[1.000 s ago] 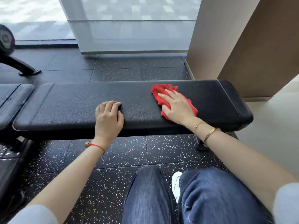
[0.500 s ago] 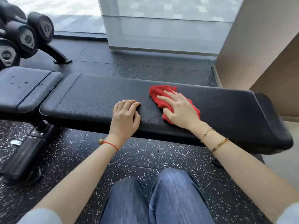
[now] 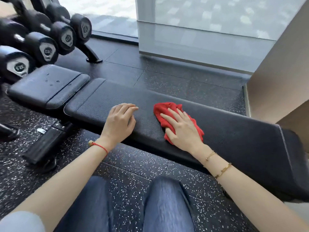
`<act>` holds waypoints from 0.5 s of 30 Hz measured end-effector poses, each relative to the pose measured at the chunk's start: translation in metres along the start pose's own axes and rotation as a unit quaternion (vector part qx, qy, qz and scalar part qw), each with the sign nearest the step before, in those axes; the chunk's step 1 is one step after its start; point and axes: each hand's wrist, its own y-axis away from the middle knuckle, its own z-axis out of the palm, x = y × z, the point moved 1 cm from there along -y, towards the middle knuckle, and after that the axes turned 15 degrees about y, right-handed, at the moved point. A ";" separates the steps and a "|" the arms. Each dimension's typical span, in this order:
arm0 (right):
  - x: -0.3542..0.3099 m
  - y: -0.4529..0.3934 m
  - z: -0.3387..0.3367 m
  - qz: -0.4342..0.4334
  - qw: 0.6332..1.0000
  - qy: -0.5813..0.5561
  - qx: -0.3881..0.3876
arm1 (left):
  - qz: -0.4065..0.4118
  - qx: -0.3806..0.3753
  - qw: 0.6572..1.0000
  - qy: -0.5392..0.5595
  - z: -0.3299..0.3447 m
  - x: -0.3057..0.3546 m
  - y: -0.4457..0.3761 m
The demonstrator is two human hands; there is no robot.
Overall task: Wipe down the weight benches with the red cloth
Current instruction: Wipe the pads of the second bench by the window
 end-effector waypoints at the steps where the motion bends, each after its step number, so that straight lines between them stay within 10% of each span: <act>1: -0.001 -0.008 0.001 0.019 1.000 0.005 0.001 | 0.000 0.001 1.000 -0.007 -0.006 -0.009 -0.001; 6: -0.041 -0.064 0.010 0.119 0.992 0.028 0.011 | -0.014 -0.001 0.999 -0.040 -0.029 -0.062 -0.006; 15: -0.151 -0.083 0.028 0.032 0.999 0.022 0.023 | -0.008 -0.024 1.000 -0.002 -0.061 -0.159 -0.010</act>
